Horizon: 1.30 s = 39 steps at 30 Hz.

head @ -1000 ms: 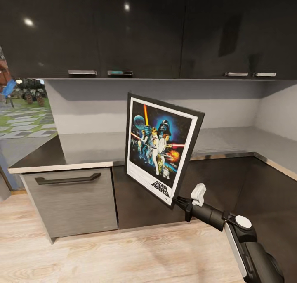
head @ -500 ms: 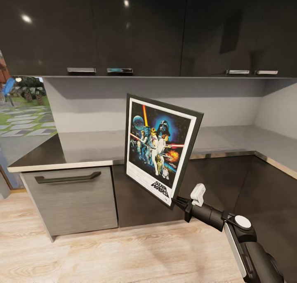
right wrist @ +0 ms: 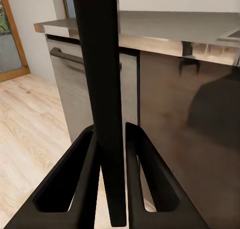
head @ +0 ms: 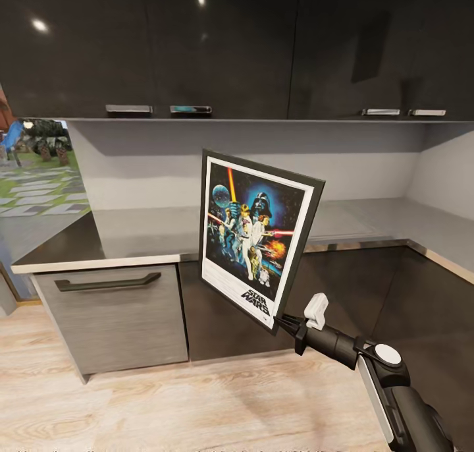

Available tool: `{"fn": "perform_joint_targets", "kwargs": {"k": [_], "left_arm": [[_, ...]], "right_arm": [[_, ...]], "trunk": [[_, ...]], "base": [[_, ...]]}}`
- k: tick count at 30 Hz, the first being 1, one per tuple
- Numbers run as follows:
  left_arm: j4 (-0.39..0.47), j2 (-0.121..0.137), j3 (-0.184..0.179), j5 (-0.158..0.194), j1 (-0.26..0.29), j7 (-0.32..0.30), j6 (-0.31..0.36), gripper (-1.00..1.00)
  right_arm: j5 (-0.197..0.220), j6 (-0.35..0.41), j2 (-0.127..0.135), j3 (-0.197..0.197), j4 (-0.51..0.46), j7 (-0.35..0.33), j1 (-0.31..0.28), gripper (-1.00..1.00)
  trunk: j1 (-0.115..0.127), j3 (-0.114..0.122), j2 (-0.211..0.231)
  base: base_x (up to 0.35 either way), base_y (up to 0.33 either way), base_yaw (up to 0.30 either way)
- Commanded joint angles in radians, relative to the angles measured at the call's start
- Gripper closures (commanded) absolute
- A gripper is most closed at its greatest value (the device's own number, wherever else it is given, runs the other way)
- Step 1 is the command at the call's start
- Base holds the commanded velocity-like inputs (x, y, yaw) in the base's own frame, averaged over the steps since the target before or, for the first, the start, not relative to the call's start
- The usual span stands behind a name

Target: Pick up the poster from the kitchen countertop and hang it on one of the wall nails in the kitchen.

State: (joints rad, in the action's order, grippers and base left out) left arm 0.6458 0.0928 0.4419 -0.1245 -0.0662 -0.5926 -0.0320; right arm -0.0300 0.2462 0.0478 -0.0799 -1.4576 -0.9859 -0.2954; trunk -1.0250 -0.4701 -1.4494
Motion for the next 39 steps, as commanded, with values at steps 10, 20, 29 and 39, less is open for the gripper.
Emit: {"fn": "perform_joint_targets", "kwargs": {"k": [10, 20, 29, 39], "left_arm": [[0.002, -0.001, 0.004, -0.010, 0.000, -0.004, -0.002, -1.00], [0.002, -0.001, 0.004, -0.010, 0.000, -0.004, -0.002, -1.00], [0.002, 0.000, 0.004, -0.011, 0.000, 0.000, -0.001, -1.00], [0.279, 0.001, 0.003, -0.008, -0.001, -0.011, 0.235, -1.00]], "right_arm": [[-0.001, 0.011, 0.000, -0.001, -0.001, -0.007, -0.001, 1.00], [-0.001, 0.011, 0.000, -0.001, -0.001, -0.007, -0.001, 1.00], [0.000, 0.013, 0.000, -0.002, -0.002, -0.006, -0.001, 1.00], [0.000, 0.012, 0.002, -0.008, -0.004, -0.006, -0.001, 1.00]], "trunk": [[0.023, 0.002, 0.041], [0.061, 0.017, 0.111], [0.096, 0.039, 0.174], [0.134, 0.070, 0.244]], "base": [[0.000, 0.000, 0.000], [0.000, 0.000, 0.000], [0.000, 0.000, 0.000], [0.000, 0.000, 0.000]]}}
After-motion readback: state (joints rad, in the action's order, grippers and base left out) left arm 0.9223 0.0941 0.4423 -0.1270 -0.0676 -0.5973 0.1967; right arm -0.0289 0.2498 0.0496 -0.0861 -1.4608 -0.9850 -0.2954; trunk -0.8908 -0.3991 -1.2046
